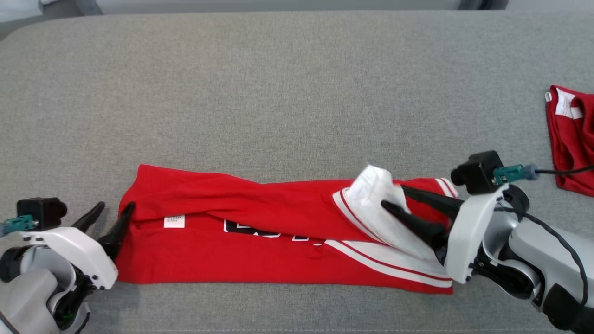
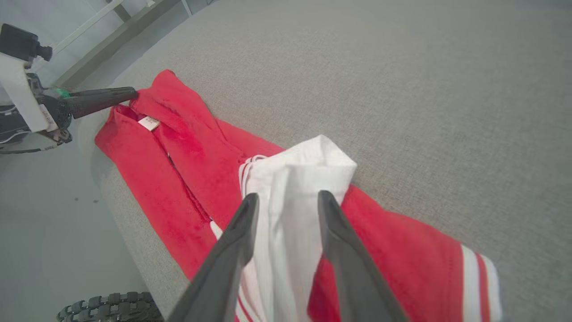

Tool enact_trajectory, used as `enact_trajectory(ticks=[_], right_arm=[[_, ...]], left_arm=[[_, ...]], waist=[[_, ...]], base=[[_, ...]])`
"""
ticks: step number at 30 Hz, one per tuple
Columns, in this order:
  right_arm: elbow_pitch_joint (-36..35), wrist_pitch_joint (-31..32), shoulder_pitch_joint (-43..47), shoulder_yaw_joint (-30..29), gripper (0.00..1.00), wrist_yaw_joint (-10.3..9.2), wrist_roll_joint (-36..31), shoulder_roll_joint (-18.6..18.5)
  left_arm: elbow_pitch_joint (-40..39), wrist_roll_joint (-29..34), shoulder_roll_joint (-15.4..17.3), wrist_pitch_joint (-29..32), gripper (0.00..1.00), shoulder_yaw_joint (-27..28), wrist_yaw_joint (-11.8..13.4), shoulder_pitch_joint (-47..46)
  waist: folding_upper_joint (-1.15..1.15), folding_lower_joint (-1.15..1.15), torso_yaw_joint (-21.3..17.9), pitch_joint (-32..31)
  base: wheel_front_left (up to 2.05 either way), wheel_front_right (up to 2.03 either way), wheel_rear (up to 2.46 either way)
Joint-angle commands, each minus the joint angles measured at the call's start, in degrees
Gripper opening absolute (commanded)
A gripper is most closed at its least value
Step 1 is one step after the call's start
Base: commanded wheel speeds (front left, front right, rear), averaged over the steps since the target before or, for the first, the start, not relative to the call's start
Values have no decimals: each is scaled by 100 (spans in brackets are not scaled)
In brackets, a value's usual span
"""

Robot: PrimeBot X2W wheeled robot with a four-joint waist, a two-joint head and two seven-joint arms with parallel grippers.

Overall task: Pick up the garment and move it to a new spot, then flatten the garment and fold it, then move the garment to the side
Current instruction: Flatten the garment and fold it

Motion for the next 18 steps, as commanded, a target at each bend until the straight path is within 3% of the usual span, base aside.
enact_trajectory(ticks=[1,9,15,18], right_arm=[[-39,-20,273,-49,100,17,86,-142],[206,-406,579,-49,100,17,401,-374],[458,-827,806,-64,100,17,544,-420],[647,-1056,1026,-148,100,17,646,-409]], left_arm=[[94,14,246,-74,100,262,-36,-31],[483,329,-14,-76,100,823,2,211],[317,781,-163,-77,100,1574,89,541],[102,1182,-286,-77,100,2128,261,835]], waist=[[0,0,8,-83],[0,0,36,-412],[0,0,31,-611],[0,0,27,-733]], base=[[0,0,0],[0,0,0],[0,0,0],[0,0,0]])
